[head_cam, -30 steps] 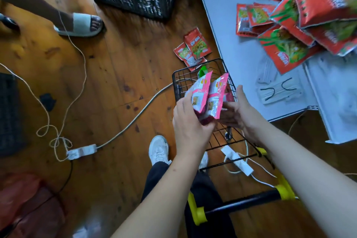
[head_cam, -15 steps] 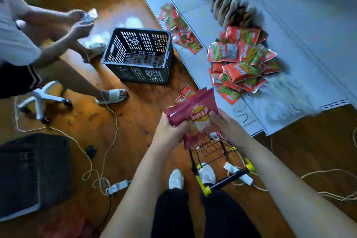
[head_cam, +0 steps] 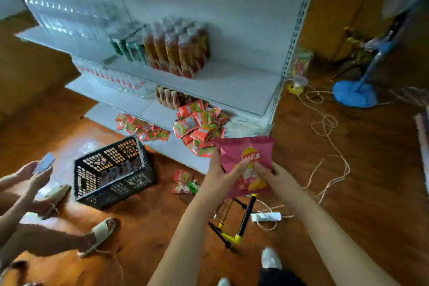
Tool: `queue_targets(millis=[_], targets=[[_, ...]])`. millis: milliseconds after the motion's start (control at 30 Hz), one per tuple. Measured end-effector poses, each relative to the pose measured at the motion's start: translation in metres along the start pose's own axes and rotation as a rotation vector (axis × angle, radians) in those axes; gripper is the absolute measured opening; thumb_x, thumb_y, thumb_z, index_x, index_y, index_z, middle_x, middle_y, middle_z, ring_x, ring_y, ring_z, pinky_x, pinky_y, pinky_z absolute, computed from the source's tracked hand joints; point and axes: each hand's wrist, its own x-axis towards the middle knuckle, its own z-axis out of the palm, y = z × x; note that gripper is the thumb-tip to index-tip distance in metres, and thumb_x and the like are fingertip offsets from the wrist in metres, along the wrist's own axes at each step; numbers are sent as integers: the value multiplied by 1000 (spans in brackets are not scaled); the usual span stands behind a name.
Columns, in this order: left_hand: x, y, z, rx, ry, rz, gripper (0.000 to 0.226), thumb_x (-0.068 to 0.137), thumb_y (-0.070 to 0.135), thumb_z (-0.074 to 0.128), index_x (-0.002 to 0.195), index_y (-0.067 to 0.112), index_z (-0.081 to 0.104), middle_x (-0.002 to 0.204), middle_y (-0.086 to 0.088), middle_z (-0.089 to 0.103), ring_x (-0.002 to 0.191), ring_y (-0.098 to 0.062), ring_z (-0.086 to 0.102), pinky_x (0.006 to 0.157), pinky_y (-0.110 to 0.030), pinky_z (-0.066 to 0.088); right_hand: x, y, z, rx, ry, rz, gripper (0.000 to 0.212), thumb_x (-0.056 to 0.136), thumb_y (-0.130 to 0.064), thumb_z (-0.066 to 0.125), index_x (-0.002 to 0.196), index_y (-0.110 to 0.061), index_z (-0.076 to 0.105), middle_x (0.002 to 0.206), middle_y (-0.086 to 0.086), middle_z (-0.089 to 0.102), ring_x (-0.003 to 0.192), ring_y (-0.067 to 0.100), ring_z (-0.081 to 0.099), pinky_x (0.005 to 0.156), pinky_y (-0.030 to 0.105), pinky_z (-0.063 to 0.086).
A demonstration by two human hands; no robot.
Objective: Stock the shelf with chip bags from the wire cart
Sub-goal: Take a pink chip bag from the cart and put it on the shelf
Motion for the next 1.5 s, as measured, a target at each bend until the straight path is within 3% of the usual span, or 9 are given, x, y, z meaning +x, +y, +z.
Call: queue_targets(millis=[100, 167, 233, 400, 533, 700, 1133, 1233, 1500], targets=[[-6, 33, 59, 67, -97, 108, 45, 91, 47, 62, 127, 46, 34, 113, 31, 52, 104, 24, 52, 80, 3, 36, -44, -4, -58, 37, 131, -34, 40, 80, -46, 66, 109, -19, 65, 77, -7, 76, 69, 6, 72, 60, 18, 53], [-6, 47, 102, 83, -120, 205, 30, 92, 42, 64, 117, 43, 46, 104, 25, 63, 93, 15, 62, 75, -2, 47, -68, -2, -100, 68, 216, -60, 48, 75, -48, 71, 114, -21, 63, 91, -2, 77, 84, 14, 74, 79, 33, 58], [-6, 57, 147, 70, -162, 268, 35, 91, 39, 67, 123, 33, 54, 107, 14, 70, 95, 1, 68, 82, -17, 55, -94, 0, -143, 129, 268, -69, 48, 78, -40, 74, 120, -20, 60, 101, 1, 76, 92, 20, 73, 86, 38, 58], [-3, 87, 282, 103, -349, 337, 27, 91, 32, 68, 113, 23, 56, 92, 9, 70, 79, 1, 68, 66, -13, 51, -164, 13, -255, 213, 455, -102, 39, 83, -42, 70, 118, -28, 59, 98, -6, 76, 88, 12, 74, 76, 23, 56], [-14, 104, 407, 85, -556, 315, 39, 88, 38, 71, 121, 29, 55, 109, 3, 73, 96, -13, 72, 83, -33, 59, -225, 34, -347, 210, 654, -132, 31, 85, -45, 65, 111, -30, 60, 96, -15, 73, 79, -3, 70, 64, 8, 50], [-28, 108, 548, 33, -725, 248, 40, 86, 38, 73, 121, 35, 53, 109, 2, 74, 99, -21, 73, 89, -48, 58, -281, 71, -452, 226, 914, -105, 38, 76, -48, 76, 106, -28, 66, 98, -2, 75, 90, 16, 73, 85, 43, 58], [93, 145, 820, 160, -1161, 127, 58, 83, 27, 77, 132, 26, 48, 118, 0, 72, 103, -20, 72, 89, -41, 59, -248, 127, -695, 435, 1209, -3, 55, 65, -61, 77, 112, -35, 63, 101, -3, 74, 93, 18, 71, 85, 43, 58], [149, 174, 871, 152, -1194, 102, 48, 85, 25, 75, 127, 30, 51, 115, 4, 73, 101, -18, 73, 86, -38, 60, -212, 114, -759, 426, 1216, 32, 34, 78, -52, 69, 109, -42, 59, 106, -10, 69, 97, 9, 66, 83, 28, 54], [266, 262, 1001, 308, -1295, 89, 40, 90, 32, 68, 124, 31, 47, 109, 11, 69, 86, -3, 73, 63, -16, 55, -150, 75, -910, 453, 1234, 109, 15, 88, -50, 61, 102, -53, 58, 113, -21, 64, 108, 6, 60, 101, 34, 46]])
